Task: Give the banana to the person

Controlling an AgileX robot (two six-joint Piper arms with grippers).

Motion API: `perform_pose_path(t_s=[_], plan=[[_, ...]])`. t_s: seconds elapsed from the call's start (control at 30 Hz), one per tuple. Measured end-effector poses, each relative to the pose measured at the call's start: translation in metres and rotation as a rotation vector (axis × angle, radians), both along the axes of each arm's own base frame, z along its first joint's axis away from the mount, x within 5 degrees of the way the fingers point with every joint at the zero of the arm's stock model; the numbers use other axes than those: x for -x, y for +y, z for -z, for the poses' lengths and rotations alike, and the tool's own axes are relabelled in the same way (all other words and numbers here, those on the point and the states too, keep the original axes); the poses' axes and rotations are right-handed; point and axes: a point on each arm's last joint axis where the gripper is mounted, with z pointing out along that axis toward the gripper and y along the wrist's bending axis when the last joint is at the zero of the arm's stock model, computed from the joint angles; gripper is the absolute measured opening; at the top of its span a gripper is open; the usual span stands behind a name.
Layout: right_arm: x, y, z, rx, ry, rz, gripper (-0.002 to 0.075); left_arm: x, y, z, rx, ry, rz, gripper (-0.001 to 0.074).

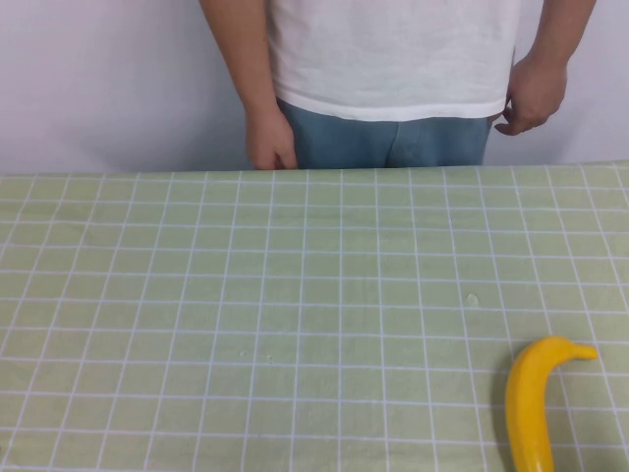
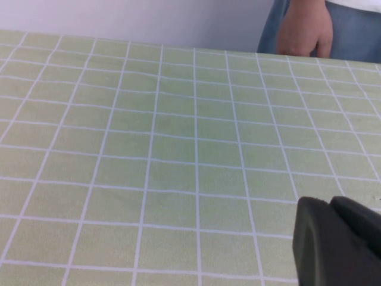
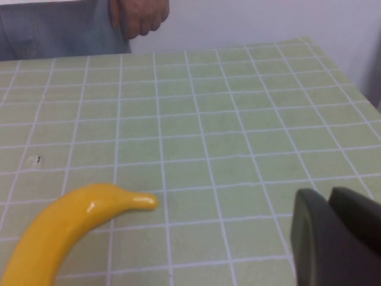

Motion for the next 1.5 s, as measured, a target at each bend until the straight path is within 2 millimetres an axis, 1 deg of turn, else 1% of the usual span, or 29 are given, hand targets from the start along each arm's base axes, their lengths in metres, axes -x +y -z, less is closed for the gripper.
perform_pose_path(t_s=[0.37,0.53,0.63,0.83,0.9,1.03,1.1,1.17,1.27,1.33,1.4,1.5], plan=[[0.000,0.000,0.000,-0.013,-0.002,0.000,-0.0007,0.000,0.000,0.000,0.000,0.000,-0.001,-0.0004],[-0.001,0.001,-0.004,-0.010,-0.050,-0.005,-0.0008,0.000,0.000,0.000,0.000,0.000,-0.001,-0.0004],[-0.003,0.001,-0.009,-0.007,-0.107,-0.012,-0.0008,0.000,0.000,0.000,0.000,0.000,-0.001,-0.0004],[-0.004,0.003,-0.028,0.012,-0.321,-0.037,-0.0007,0.000,0.000,0.000,0.000,0.000,-0.001,-0.0004],[-0.004,0.004,-0.033,0.016,-0.368,-0.042,-0.0007,0.000,0.000,0.000,0.000,0.000,-0.001,-0.0004],[-0.003,0.005,-0.043,-0.016,-0.493,-0.053,-0.0007,0.000,0.000,0.000,0.000,0.000,-0.001,-0.0004],[0.000,0.006,-0.053,-0.036,-0.607,-0.062,-0.0007,0.000,0.000,0.000,0.000,0.000,-0.001,-0.0004],[0.007,0.007,-0.070,-0.058,-0.808,-0.083,-0.0007,0.000,0.000,0.000,0.000,0.000,-0.001,-0.0004],[0.019,0.008,-0.092,-0.091,-1.008,-0.107,-0.0007,0.000,0.000,0.000,0.000,0.000,-0.001,-0.0004],[0.025,0.008,-0.112,-0.109,-1.054,-0.116,-0.0008,0.000,0.000,0.000,0.000,0.000,-0.001,-0.0004],[0.033,0.009,-0.137,-0.107,-1.052,-0.125,-0.0007,0.000,0.000,0.000,0.000,0.000,-0.001,-0.0004],[0.040,0.010,-0.175,-0.160,-0.952,-0.116,-0.0007,0.000,0.000,0.000,0.000,0.000,-0.001,-0.0004]])
